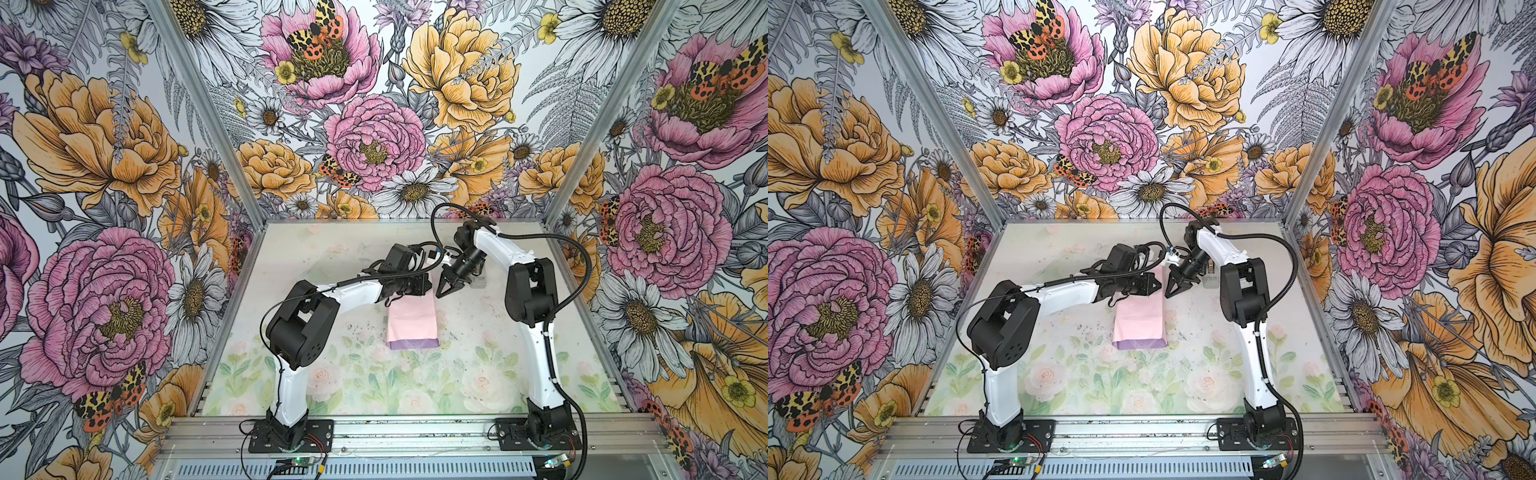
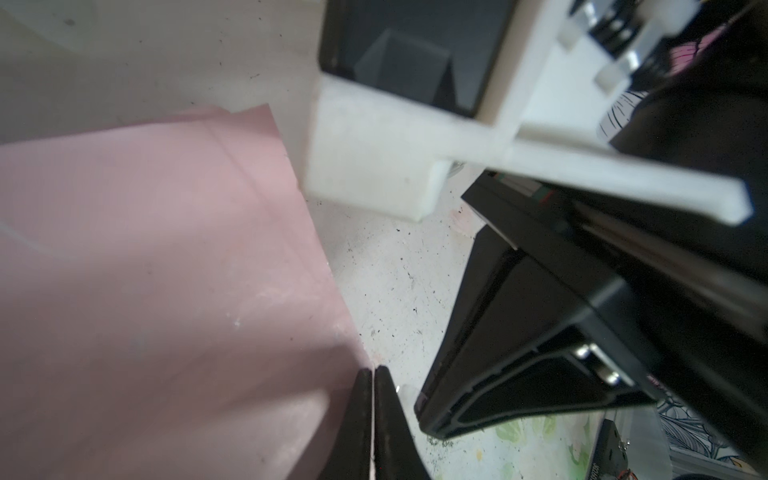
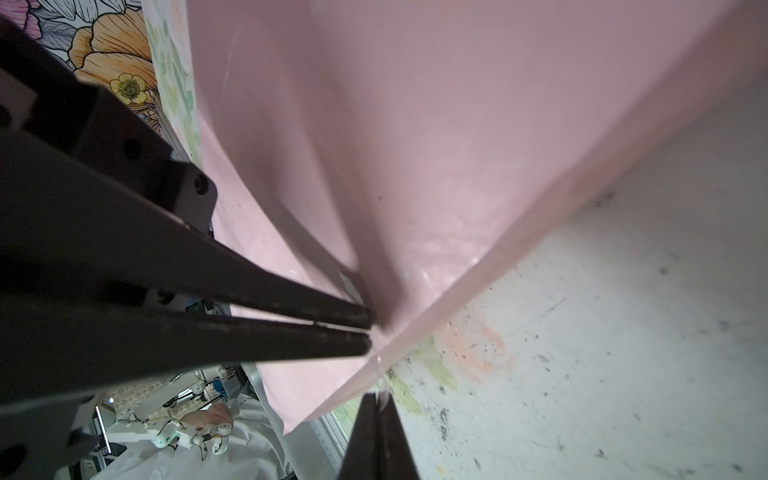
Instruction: Wrap the gift box in paper
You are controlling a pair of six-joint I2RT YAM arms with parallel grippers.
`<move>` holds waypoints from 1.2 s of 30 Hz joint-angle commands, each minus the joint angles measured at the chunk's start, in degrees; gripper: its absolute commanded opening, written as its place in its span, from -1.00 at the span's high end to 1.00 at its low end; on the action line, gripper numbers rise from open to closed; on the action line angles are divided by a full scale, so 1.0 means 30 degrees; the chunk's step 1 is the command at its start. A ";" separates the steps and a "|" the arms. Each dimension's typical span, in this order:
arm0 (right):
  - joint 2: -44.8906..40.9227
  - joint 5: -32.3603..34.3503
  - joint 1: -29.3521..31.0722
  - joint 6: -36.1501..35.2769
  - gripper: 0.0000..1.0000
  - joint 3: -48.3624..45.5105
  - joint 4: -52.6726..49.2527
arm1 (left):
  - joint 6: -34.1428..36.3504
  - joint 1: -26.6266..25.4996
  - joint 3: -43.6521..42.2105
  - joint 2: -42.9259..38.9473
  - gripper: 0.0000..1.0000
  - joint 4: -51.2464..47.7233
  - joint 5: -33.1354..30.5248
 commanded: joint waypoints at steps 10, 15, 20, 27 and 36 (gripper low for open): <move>-0.0753 0.1259 -0.0071 0.1522 0.44 -0.0619 0.1839 | 0.0186 -0.0011 -0.0269 0.0093 0.88 -0.0717 -0.0971; -0.1659 0.1985 -0.0422 0.1975 0.38 -0.1399 0.2241 | 0.0186 -0.0032 -0.0336 0.0107 0.89 -0.0727 -0.0992; -0.2933 0.3016 -0.0933 0.2583 0.34 -0.2097 0.2701 | 0.0186 -0.0026 -0.0309 0.0088 0.89 -0.0727 -0.0964; -0.4415 0.3429 -0.1206 0.3270 0.36 -0.2338 0.3281 | 0.0215 -0.0026 -0.0276 0.0114 0.89 -0.0768 -0.0944; -0.5379 0.1601 -0.0618 0.4528 0.45 -0.3232 0.5636 | 0.0244 -0.0010 -0.0185 0.0195 0.90 -0.0815 -0.0976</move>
